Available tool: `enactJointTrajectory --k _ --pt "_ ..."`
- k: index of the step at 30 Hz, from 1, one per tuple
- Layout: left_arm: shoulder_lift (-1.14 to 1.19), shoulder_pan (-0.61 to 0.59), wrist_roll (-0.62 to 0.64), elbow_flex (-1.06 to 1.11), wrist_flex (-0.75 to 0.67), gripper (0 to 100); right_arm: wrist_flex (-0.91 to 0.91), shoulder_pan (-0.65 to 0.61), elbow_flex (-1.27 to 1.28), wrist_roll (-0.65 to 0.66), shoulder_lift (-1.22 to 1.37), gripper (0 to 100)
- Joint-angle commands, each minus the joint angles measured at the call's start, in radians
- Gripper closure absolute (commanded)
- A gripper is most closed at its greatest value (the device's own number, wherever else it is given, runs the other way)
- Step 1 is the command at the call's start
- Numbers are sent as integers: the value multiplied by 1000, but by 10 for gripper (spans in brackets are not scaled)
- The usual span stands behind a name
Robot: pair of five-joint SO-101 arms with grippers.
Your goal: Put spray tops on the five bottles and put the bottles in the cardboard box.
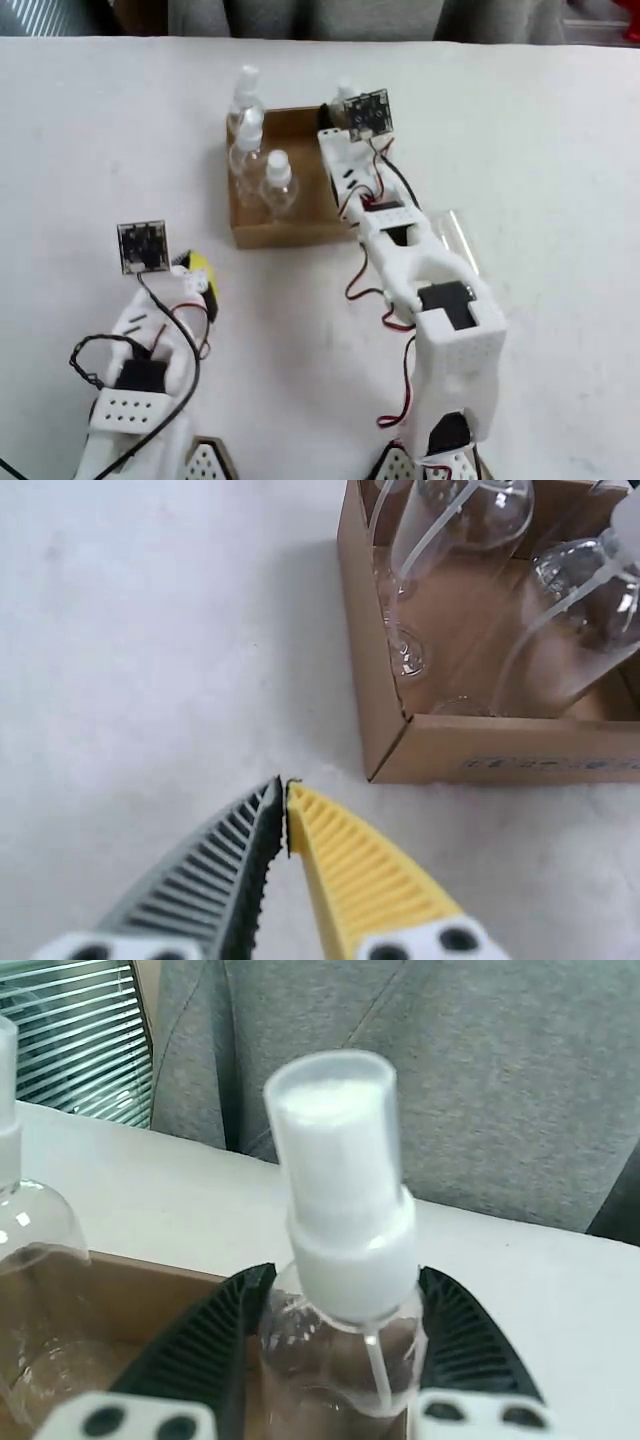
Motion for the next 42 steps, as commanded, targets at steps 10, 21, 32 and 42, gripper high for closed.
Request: enactJointTrajectory --k 10,21,32,42 --pt "-13 15 -11 -8 -25 976 213 13 -192 -9 -16 889" --pt "-13 13 -11 -8 -25 976 213 10 -221 -2 62 889" --pt "-13 13 -11 -8 -25 976 216 12 -245 -3 85 885" --pt "-13 13 -11 -8 -25 976 257 7 -244 -6 82 728"
